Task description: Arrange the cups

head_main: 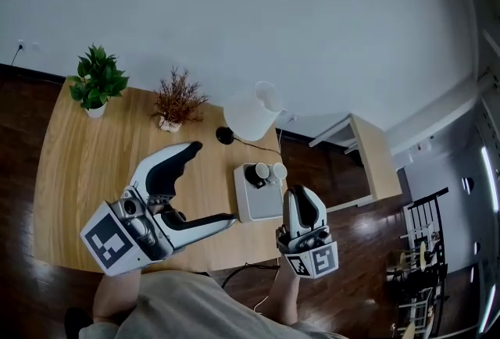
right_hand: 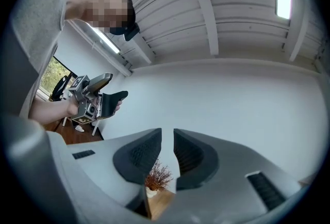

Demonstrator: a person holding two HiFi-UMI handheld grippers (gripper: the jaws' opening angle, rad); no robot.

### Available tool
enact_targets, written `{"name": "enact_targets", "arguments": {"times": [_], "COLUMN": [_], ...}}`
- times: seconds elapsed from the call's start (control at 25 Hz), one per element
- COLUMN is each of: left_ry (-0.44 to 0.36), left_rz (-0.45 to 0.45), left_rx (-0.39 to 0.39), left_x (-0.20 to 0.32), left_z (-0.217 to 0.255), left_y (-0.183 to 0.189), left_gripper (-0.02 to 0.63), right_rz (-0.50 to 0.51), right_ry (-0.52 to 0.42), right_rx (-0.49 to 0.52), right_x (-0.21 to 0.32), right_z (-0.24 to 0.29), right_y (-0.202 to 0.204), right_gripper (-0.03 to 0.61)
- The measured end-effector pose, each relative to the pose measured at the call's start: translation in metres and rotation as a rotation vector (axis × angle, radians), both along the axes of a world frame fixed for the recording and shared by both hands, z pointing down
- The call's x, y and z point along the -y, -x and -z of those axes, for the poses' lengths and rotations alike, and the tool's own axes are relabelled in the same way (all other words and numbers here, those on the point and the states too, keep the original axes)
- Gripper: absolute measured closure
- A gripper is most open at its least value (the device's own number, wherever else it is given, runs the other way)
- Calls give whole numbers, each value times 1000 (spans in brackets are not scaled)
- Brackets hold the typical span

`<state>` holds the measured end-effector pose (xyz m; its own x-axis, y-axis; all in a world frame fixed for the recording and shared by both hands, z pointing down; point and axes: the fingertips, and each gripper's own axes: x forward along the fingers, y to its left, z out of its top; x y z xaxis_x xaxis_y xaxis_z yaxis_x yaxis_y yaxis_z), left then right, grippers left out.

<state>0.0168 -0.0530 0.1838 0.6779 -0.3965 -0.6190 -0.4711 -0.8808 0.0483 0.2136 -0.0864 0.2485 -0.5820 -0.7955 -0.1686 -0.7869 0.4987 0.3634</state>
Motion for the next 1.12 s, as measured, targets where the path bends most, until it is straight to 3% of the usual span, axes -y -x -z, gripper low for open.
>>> {"name": "enact_targets", "arguments": {"times": [0.52,1.12], "left_ry": [-18,-25], "left_rz": [-2,-23], "left_rx": [-17,-20], "left_x": [-6,-14], "left_z": [-1,-3], "left_y": [13,10], "left_gripper": [209,209], "right_rz": [-62,-100], "right_ry": [-121,-155], "right_rx": [-23,-61], "right_x": [-15,-29], "right_z": [35,48], "right_y": [3,0], "right_gripper": [509,509]}}
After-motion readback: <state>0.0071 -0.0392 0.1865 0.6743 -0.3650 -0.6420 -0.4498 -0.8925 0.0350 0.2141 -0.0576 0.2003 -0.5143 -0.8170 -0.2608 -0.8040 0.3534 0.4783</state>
